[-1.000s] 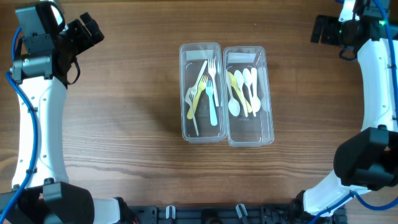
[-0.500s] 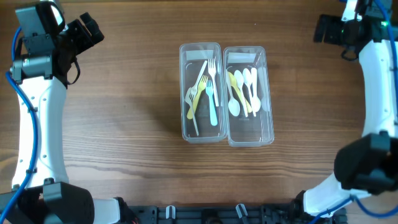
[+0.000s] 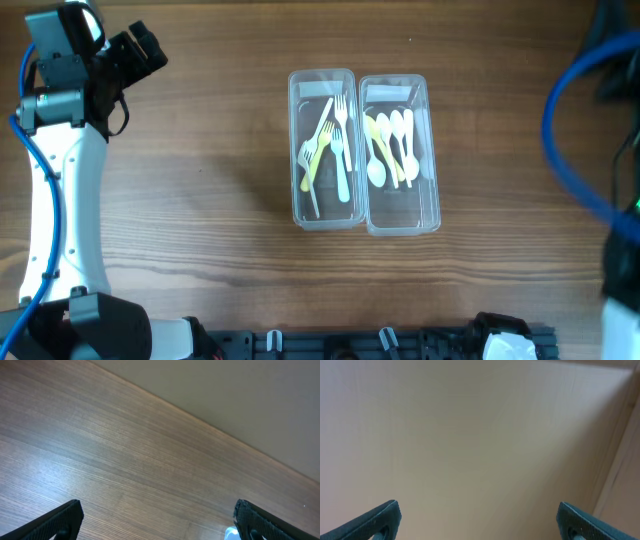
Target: Pack container
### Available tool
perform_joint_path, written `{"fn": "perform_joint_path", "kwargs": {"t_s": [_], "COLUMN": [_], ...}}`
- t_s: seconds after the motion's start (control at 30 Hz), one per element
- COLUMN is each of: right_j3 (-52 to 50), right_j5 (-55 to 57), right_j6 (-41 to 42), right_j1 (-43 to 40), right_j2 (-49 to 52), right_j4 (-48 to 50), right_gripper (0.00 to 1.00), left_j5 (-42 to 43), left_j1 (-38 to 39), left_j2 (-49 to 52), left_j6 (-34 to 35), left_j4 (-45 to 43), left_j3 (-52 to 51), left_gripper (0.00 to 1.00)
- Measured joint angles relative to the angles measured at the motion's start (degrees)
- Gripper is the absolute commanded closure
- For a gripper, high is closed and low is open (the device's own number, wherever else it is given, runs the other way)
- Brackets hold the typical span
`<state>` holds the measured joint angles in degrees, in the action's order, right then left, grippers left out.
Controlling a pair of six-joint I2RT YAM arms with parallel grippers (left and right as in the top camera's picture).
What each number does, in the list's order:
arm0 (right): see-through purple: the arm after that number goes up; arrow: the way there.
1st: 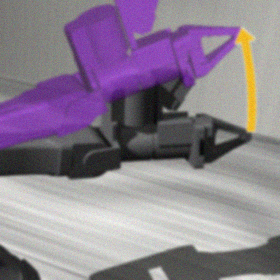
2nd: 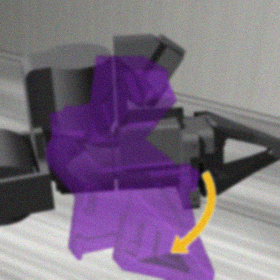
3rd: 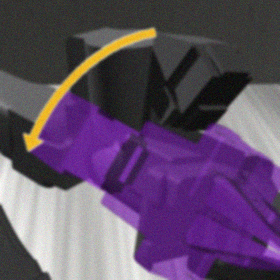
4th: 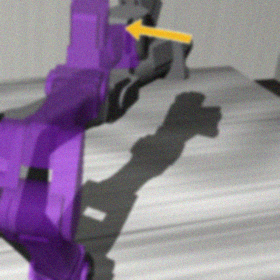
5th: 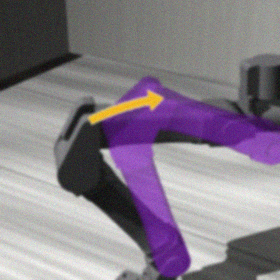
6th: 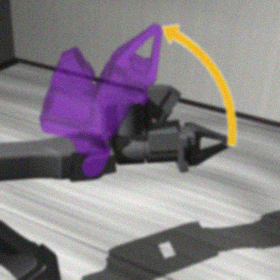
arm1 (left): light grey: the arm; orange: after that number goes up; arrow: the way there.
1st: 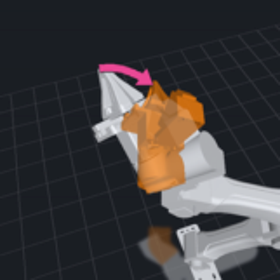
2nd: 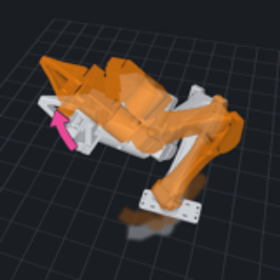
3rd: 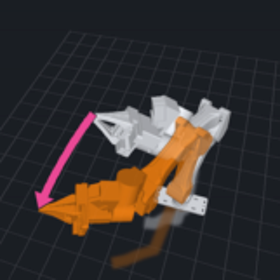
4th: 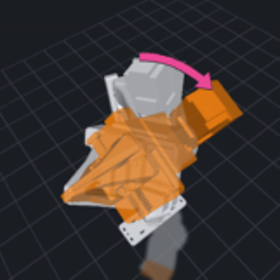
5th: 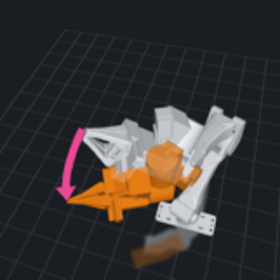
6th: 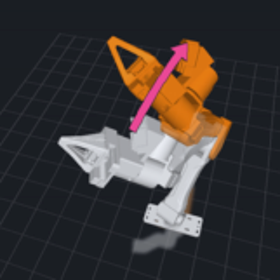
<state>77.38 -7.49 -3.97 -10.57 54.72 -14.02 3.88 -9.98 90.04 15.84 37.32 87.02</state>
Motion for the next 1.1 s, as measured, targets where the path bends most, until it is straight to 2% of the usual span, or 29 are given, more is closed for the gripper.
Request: {"fn": "perform_joint_path", "kwargs": {"t_s": [0.27,0.5,0.83,1.1], "right_j3": [-31.71,-51.04,-64.63,-70.93], "right_j5": [-0.44,-4.04,-6.05,-6.45], "right_j6": [-0.26,-0.26,-0.26,-0.26], "right_j1": [0.00,0.00,0.00,2.99], "right_j2": [-19.54,-34.75,-46.10,-51.01], "right_j4": [6.95,10.45,12.39,14.58], "right_gripper": [0.00,0.00,0.00,0.00], "left_j5": [-0.22,-0.22,-0.22,-0.20], "left_j1": [0.00,0.00,0.00,0.00], "left_j2": [0.00,0.00,0.00,0.00], "left_j6": [0.00,0.00,0.00,0.00], "left_j4": [-0.02,-0.04,0.00,-0.02], "left_j3": [0.00,0.00,0.00,0.00], "left_gripper": [0.00,0.00,0.00,0.00]}}
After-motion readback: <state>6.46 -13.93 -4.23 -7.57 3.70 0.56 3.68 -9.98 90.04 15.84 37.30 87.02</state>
